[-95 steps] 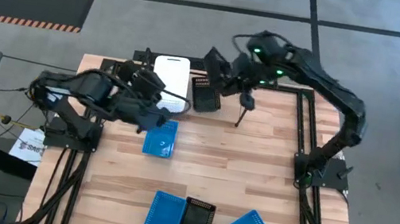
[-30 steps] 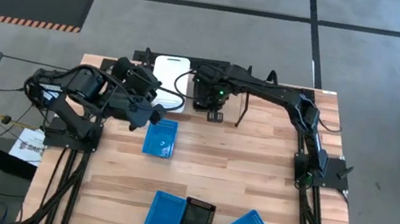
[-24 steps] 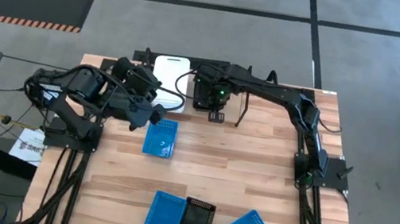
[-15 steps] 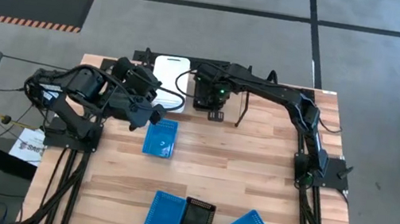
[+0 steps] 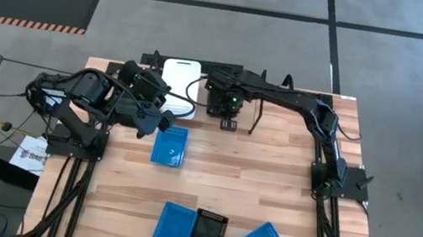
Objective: Stack baskets on shelf by color
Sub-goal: Stack the top black bin on top of the black bin on the shelf
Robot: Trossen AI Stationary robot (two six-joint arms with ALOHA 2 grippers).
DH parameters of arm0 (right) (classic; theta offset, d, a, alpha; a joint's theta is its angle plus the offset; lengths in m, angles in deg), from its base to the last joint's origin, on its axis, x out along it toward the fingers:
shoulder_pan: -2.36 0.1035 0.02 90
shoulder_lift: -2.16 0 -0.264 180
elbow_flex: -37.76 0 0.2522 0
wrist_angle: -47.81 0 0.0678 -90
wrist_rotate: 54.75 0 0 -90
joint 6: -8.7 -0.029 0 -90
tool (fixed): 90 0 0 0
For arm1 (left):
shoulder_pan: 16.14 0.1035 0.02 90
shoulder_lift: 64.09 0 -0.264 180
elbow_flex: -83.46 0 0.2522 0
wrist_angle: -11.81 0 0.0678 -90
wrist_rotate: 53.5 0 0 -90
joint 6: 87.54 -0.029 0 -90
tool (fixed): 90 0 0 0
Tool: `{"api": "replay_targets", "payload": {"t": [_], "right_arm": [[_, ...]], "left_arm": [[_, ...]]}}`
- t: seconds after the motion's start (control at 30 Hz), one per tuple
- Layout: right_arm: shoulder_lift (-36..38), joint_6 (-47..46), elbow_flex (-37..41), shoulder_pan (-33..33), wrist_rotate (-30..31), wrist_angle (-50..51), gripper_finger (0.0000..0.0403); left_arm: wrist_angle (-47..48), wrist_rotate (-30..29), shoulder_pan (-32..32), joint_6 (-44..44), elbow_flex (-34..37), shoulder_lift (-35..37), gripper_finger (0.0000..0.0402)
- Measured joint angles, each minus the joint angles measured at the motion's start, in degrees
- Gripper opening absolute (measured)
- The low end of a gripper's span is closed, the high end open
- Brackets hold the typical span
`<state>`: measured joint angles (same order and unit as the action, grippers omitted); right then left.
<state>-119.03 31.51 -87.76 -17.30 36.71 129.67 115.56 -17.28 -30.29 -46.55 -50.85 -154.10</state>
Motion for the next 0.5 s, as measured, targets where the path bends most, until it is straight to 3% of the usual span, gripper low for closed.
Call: {"api": "replay_targets", "payload": {"t": [0.23,0.5], "right_arm": [[0.05,0.56,2.64,0.00,0.19,-1.63,0.0006],[0.05,1.00,2.66,0.39,0.21,-2.48,0.0042]], "left_arm": [[0.02,0.01,0.00,0.00,0.00,0.00,0.0000],[0.02,0.00,0.00,0.00,0.00,0.00,0.0000]]}}
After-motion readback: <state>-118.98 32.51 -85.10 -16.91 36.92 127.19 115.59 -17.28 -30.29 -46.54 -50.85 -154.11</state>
